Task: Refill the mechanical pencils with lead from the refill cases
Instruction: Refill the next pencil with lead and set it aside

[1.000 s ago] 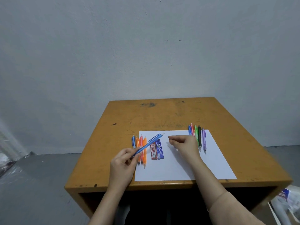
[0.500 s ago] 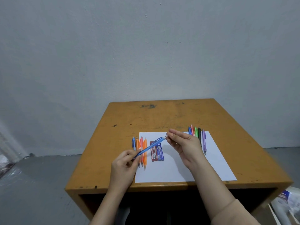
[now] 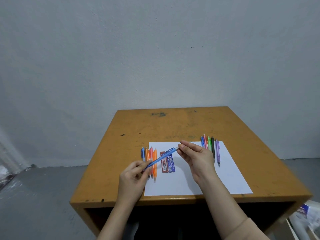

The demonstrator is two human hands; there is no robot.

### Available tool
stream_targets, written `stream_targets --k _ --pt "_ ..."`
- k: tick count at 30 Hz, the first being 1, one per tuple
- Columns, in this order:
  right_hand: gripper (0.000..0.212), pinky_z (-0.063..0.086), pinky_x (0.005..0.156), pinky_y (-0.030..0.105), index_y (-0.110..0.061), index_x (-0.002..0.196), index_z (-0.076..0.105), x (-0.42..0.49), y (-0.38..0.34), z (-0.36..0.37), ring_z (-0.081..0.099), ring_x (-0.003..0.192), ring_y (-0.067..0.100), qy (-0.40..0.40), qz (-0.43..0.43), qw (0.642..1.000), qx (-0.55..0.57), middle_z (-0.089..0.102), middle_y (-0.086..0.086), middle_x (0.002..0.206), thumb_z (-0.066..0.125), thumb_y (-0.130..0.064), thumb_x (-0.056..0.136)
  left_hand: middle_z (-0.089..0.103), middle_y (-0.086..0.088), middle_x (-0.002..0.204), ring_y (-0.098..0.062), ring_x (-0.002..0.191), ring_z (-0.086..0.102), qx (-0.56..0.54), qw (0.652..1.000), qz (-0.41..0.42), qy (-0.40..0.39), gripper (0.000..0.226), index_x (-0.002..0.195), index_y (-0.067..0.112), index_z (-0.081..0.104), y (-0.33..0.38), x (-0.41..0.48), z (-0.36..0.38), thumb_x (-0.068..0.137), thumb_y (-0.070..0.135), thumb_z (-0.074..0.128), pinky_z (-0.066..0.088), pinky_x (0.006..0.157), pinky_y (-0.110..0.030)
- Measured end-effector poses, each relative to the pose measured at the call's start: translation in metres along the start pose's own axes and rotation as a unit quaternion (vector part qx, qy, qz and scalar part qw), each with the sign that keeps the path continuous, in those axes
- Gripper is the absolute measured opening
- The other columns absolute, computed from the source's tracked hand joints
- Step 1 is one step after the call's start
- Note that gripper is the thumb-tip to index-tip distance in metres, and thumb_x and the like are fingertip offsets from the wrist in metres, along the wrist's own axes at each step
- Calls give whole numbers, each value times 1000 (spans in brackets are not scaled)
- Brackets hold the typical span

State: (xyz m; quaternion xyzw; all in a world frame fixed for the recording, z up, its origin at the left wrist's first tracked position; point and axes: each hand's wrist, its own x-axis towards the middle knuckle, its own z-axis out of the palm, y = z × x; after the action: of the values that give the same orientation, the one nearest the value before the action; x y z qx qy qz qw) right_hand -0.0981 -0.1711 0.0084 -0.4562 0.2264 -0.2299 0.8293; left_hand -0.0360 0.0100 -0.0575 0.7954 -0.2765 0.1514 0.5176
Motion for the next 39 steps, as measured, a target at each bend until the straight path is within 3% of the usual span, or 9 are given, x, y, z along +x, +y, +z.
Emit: stream_targets --k 10,16,21,24,30,33,36,39 --pt "14 59 69 24 -7 90 73 -8 1 1 72 79 19 26 -20 999 -42 74 7 83 69 2 80 64 11 97 5 98 57 3 999 39 3 29 108 6 70 0 -1 1 78 5 72 48 66 -5" --pt "14 58 68 24 -8 87 73 -12 0 -3 72 79 18 23 -17 999 -43 75 5 81 68 2 80 65 8 94 1 89 59 34 994 99 -4 27 102 5 73 -1 0 3 83 23 69 52 69 -16" --pt "13 59 72 26 -7 87 74 -16 -2 -8 72 81 19 31 -24 999 -23 74 8 85 68 2 80 63 10 91 2 86 57 53 989 140 1 29 98 5 74 6 2 5 84 28 64 46 74 -8" --pt "16 59 72 27 -3 95 71 -16 -5 -10 71 78 20 34 -30 999 18 73 9 84 67 3 81 65 7 91 1 84 58 55 986 156 3 33 99 6 74 14 6 7 85 32 59 49 72 -12" --pt "19 58 72 26 -7 108 66 -16 -3 -4 67 79 17 -3 -37 997 62 71 8 82 60 -9 90 67 6 84 -2 76 58 99 982 159 2 25 98 10 75 36 7 17 80 25 72 51 60 -20" --pt "20 56 74 32 -9 102 65 -17 -5 -2 68 81 23 -21 -4 996 83 69 11 82 50 -20 97 68 8 82 -1 73 56 154 980 121 -18 25 97 15 77 56 6 22 75 25 80 46 55 -14" --pt "22 52 71 36 -10 97 62 -17 -8 -1 63 71 23 -28 49 985 164 60 9 73 46 -25 99 70 11 92 -1 78 52 164 985 -30 -46 33 106 26 73 76 4 24 80 46 69 33 57 -8" --pt "26 42 63 31 -11 87 55 -14 -12 0 41 56 16 -22 81 965 250 43 5 63 44 -32 99 70 11 85 -6 75 56 132 977 -150 -78 37 93 25 76 86 3 27 78 57 66 38 54 -15"
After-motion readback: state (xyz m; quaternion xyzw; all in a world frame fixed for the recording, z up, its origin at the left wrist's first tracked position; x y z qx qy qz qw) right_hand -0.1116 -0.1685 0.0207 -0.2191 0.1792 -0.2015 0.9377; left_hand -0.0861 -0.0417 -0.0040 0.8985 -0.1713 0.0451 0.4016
